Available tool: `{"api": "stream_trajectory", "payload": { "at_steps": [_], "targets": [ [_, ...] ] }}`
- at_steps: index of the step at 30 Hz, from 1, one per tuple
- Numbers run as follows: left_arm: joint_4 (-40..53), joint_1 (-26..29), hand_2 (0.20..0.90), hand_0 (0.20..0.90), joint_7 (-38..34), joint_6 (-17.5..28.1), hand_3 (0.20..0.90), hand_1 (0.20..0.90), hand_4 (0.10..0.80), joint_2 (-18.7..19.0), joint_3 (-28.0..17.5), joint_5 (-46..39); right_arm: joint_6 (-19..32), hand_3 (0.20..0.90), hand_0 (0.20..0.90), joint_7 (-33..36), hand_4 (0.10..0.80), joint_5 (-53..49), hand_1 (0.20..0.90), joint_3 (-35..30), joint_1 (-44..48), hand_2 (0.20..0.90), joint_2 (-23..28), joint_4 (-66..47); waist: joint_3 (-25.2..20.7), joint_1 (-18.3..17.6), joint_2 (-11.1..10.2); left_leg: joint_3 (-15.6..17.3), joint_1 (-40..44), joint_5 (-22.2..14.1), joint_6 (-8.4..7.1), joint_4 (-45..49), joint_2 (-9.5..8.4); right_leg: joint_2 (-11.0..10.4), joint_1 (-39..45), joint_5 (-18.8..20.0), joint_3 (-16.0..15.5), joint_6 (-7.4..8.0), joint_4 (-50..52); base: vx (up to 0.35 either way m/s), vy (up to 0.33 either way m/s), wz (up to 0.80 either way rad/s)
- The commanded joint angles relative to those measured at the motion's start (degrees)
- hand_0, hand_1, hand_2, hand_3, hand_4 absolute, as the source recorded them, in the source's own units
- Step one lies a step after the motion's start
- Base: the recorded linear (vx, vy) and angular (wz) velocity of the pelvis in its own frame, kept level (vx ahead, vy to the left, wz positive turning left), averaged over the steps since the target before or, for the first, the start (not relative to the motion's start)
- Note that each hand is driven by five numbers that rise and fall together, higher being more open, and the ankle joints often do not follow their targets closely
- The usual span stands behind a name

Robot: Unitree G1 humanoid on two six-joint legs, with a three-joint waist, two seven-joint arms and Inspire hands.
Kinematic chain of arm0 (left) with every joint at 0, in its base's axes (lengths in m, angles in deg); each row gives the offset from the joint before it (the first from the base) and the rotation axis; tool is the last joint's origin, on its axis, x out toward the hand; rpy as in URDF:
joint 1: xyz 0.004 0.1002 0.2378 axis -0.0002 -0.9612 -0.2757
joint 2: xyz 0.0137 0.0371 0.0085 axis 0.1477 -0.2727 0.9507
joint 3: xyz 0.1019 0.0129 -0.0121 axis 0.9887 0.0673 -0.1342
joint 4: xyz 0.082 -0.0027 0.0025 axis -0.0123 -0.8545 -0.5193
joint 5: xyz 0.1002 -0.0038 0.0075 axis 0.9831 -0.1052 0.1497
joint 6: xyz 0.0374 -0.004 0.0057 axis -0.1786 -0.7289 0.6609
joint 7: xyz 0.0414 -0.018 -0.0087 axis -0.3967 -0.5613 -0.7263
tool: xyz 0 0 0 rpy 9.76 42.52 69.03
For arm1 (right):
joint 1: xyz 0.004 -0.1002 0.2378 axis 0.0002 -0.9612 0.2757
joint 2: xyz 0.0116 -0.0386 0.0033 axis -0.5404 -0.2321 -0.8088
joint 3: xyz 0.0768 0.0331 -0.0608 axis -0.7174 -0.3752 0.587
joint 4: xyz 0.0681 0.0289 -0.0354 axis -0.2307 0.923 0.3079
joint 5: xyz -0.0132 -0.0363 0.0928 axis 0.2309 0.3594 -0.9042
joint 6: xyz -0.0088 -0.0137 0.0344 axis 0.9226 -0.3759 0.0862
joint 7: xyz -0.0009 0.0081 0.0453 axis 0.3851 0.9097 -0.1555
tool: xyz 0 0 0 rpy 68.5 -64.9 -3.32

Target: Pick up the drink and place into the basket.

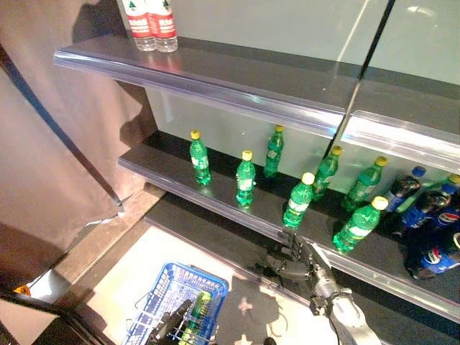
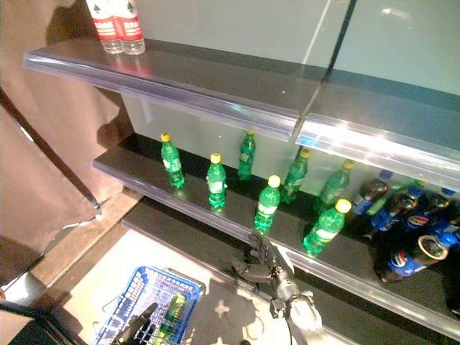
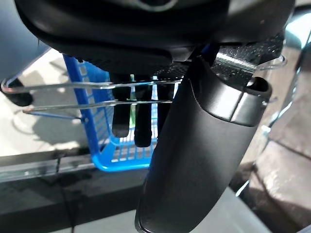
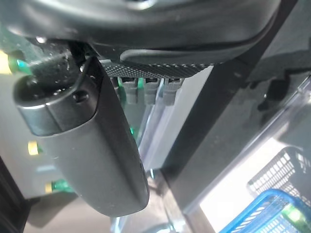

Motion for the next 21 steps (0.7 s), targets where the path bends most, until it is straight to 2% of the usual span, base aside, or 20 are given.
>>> {"api": "stream_trajectory", "payload": {
  "at_steps": [1,10,14,21],
  "targets": [
    [1.50,1.40,0.300,0.300,4.66,3.13,0.200,0.300,0.100,2.21,0.36,0.64,7.33,0.900,0.900,1.41,0.800,-2.67,0.900,-2.55,3.74,0.900,0.71,-8.42,-1.81,1.15,-1.18,0.83,-0.67,-10.85,1.92,7.33,-4.66,1.79,-1.37,-2.28,2.93,0.54,0.94,0.004,-0.007,-0.21],
    [1.06,0.93,0.300,0.300,4.23,3.45,0.200,0.300,0.100,1.95,-0.46,0.59,10.67,0.900,0.900,9.77,0.800,0.88,0.900,-3.76,4.05,0.900,0.78,-9.57,-1.77,1.39,-1.07,0.12,-1.02,-10.80,2.08,7.38,-4.83,1.89,-1.78,-2.35,2.88,0.58,1.34,0.005,-0.003,-0.04],
    [1.30,0.63,0.300,0.300,3.82,3.43,0.200,0.300,0.100,1.83,-0.90,0.01,13.98,0.900,0.900,17.83,0.800,7.59,0.900,-4.47,4.83,0.900,1.84,-11.70,-1.20,1.74,-0.63,-0.58,-1.19,-10.65,2.22,7.06,-4.96,1.88,-2.07,-2.50,2.63,0.66,1.61,0.000,0.000,0.00],
    [1.74,-0.36,0.300,0.300,3.50,3.67,0.200,0.300,0.100,1.53,-1.33,-0.08,16.39,0.900,0.900,25.83,0.800,11.51,0.900,-5.41,5.96,0.900,2.66,-13.22,-0.56,2.63,-0.20,-1.74,-1.24,-10.20,2.29,6.23,-5.06,1.81,-2.09,-2.71,1.99,0.73,1.65,0.013,-0.004,0.00]
  ]
}}
